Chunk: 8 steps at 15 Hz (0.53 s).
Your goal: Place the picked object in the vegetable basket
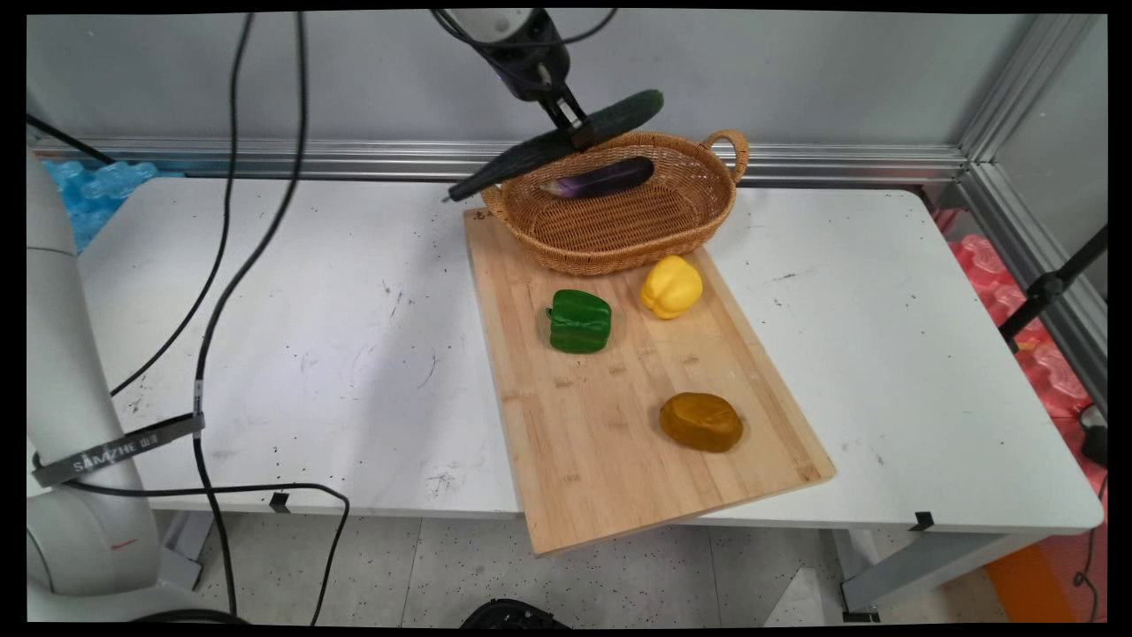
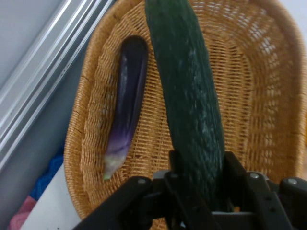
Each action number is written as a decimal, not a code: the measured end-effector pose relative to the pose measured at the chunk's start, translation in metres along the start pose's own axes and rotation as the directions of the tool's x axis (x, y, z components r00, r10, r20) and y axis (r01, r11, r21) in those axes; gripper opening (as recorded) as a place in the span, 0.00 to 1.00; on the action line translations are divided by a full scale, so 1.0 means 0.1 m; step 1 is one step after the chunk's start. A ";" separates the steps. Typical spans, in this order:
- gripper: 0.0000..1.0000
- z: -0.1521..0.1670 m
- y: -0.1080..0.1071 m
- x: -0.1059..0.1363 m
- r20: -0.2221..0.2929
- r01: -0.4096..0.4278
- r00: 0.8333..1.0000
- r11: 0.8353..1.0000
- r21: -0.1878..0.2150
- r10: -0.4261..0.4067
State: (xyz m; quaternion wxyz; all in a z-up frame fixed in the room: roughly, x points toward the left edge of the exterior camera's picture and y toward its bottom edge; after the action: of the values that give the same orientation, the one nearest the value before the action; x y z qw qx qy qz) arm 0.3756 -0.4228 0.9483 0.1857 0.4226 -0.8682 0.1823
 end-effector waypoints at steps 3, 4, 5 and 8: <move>0.00 0.26 0.02 0.08 0.018 0.047 0.999 0.999 0.012 -0.047; 0.00 0.35 0.03 0.11 0.024 0.064 0.998 0.998 0.015 -0.064; 0.00 0.45 0.03 0.14 0.031 0.079 0.996 0.997 0.019 -0.080; 0.00 0.70 0.05 0.20 0.054 0.114 0.992 0.993 0.029 -0.116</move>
State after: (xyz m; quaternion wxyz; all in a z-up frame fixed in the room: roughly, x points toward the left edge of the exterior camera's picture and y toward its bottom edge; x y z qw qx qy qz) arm 0.3483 -0.4661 0.8962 0.1663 0.4791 -0.8448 0.1704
